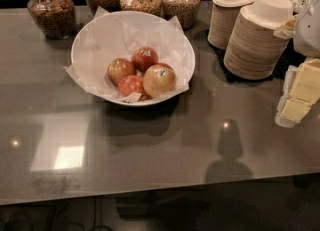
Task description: Pick apple from white bowl
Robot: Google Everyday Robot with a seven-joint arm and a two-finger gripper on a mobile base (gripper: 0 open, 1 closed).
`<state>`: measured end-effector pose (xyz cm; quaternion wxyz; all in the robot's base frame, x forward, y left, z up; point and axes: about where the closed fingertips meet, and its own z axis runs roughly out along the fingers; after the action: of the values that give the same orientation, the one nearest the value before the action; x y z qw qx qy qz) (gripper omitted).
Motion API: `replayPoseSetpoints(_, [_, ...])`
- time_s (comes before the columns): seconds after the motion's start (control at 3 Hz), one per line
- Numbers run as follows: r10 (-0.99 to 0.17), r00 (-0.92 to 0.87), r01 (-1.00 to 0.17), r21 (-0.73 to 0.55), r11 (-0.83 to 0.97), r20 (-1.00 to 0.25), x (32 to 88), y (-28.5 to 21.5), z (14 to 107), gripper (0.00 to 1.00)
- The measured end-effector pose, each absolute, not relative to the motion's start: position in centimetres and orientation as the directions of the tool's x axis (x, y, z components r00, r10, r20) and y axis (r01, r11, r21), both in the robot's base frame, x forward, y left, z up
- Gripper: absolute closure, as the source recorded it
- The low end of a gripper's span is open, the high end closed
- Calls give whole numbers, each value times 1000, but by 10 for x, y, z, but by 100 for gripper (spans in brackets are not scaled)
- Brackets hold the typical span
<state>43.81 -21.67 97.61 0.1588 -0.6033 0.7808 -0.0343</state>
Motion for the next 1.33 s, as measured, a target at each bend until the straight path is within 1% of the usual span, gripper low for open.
replayPoseSetpoints(0.67, [-952,-207,-930,-257,262,-224,440,-212,975,0])
replayPoseSetpoints(1.0, [-948,-134,-943,-258,212,-290,449,-185,960,0])
replayPoseSetpoints(1.33, [-944,-27,-952,-280,124,-327,464,-146,956,0])
